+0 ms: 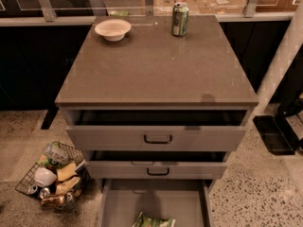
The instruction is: Pick green jalapeno chip bag from bottom drawer and place on counter
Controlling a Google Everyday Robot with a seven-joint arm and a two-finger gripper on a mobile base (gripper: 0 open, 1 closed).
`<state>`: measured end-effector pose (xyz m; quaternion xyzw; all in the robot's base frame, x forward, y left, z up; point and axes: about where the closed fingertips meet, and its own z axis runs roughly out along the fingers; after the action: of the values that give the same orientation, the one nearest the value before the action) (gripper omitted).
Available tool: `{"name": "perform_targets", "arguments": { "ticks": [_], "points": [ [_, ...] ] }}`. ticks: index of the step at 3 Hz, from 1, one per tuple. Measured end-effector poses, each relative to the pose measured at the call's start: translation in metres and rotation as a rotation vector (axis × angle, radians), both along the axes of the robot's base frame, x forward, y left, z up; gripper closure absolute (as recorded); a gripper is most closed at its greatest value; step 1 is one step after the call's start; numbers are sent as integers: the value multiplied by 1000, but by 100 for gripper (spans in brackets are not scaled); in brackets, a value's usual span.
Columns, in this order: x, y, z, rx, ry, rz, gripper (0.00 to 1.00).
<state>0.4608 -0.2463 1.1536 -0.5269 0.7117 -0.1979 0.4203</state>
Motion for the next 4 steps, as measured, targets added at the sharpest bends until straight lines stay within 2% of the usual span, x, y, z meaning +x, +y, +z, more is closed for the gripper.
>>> {"name": "perform_targets", "arguments": {
  "ticks": [1, 2, 3, 4],
  "points": [
    [6, 4, -2, 1, -11, 7, 0],
    [6, -10, -28, -9, 9, 4, 0],
    [-11, -42, -72, -40, 86, -20, 0],
    [-31, -71, -125, -52, 190, -42, 0]
  ]
}}
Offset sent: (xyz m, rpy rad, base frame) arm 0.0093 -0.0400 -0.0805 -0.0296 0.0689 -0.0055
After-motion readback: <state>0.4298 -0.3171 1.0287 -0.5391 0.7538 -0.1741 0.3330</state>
